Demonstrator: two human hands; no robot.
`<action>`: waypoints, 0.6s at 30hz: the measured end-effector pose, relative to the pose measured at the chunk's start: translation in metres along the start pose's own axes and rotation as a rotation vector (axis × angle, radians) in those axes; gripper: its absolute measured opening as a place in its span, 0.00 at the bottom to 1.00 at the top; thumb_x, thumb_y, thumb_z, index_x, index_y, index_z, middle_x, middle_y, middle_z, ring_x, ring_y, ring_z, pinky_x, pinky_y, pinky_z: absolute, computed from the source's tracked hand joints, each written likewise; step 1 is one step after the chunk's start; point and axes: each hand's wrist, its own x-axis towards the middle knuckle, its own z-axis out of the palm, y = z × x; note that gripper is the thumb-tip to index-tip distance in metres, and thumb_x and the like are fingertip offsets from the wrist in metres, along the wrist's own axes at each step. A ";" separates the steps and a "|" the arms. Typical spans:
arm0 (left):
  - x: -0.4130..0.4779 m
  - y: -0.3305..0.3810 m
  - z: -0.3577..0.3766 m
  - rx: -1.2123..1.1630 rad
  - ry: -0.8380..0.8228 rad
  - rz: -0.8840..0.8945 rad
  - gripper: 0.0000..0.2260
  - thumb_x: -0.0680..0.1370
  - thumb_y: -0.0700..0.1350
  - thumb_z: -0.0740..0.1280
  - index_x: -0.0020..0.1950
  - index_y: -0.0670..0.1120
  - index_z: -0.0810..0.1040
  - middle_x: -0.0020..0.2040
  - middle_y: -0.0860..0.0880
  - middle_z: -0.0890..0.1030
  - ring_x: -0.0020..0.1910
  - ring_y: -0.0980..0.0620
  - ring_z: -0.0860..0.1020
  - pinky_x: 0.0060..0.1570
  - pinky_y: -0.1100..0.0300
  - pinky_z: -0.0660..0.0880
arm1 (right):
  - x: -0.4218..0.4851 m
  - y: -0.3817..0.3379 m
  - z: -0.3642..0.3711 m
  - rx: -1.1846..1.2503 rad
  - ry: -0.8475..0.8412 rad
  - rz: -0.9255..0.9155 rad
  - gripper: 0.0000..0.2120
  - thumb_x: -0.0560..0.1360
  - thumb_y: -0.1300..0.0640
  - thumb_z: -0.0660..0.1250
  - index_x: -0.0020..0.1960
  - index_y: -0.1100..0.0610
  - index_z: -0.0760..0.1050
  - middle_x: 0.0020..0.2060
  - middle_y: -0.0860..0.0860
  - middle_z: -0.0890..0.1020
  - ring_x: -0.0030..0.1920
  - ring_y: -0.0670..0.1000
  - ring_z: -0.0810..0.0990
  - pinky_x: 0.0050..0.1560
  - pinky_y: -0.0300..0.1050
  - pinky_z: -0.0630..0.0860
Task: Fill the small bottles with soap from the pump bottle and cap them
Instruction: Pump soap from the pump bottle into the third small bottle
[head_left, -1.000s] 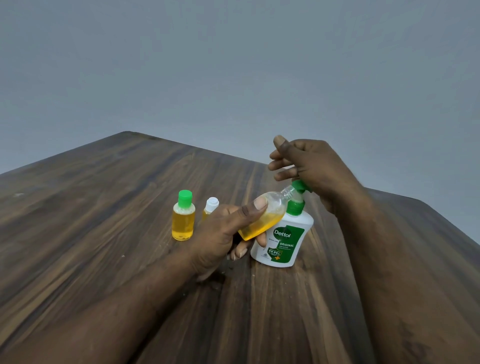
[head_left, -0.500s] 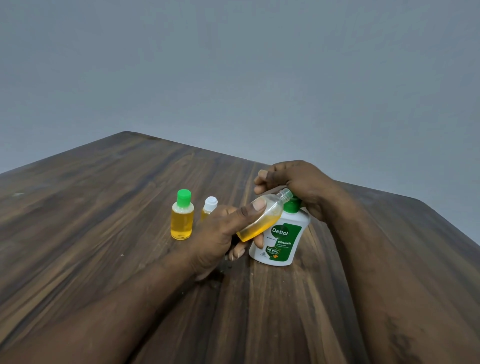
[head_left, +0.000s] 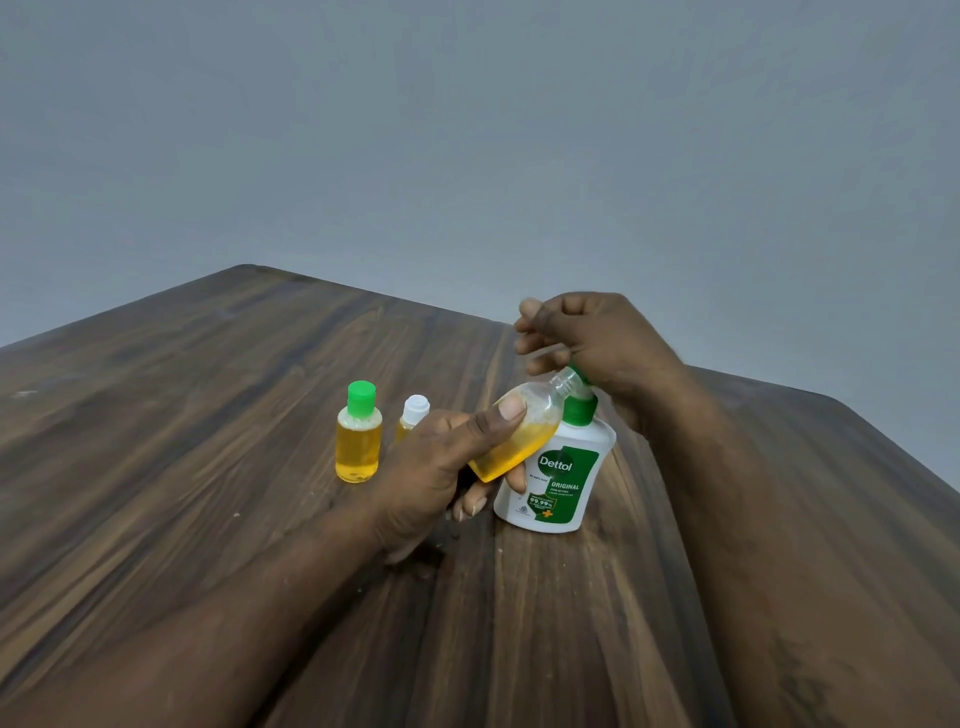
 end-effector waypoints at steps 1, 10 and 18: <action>0.000 0.001 0.000 -0.003 0.002 -0.003 0.30 0.77 0.67 0.63 0.35 0.40 0.82 0.23 0.43 0.69 0.21 0.51 0.67 0.29 0.57 0.64 | 0.001 0.003 0.001 0.016 -0.042 0.029 0.14 0.81 0.51 0.70 0.53 0.63 0.83 0.44 0.55 0.88 0.39 0.51 0.84 0.49 0.47 0.82; -0.002 0.001 0.001 0.016 0.004 -0.005 0.29 0.77 0.66 0.63 0.33 0.41 0.82 0.26 0.38 0.70 0.22 0.51 0.66 0.27 0.63 0.66 | 0.000 0.013 0.002 0.028 -0.207 0.154 0.10 0.83 0.56 0.67 0.52 0.63 0.84 0.49 0.61 0.88 0.43 0.53 0.85 0.55 0.53 0.81; -0.001 0.001 0.000 -0.002 0.002 0.003 0.30 0.75 0.68 0.64 0.35 0.41 0.83 0.23 0.43 0.69 0.21 0.52 0.67 0.27 0.61 0.65 | -0.007 -0.005 -0.003 -0.034 -0.118 0.032 0.20 0.82 0.44 0.67 0.55 0.62 0.83 0.46 0.55 0.89 0.42 0.53 0.86 0.49 0.47 0.81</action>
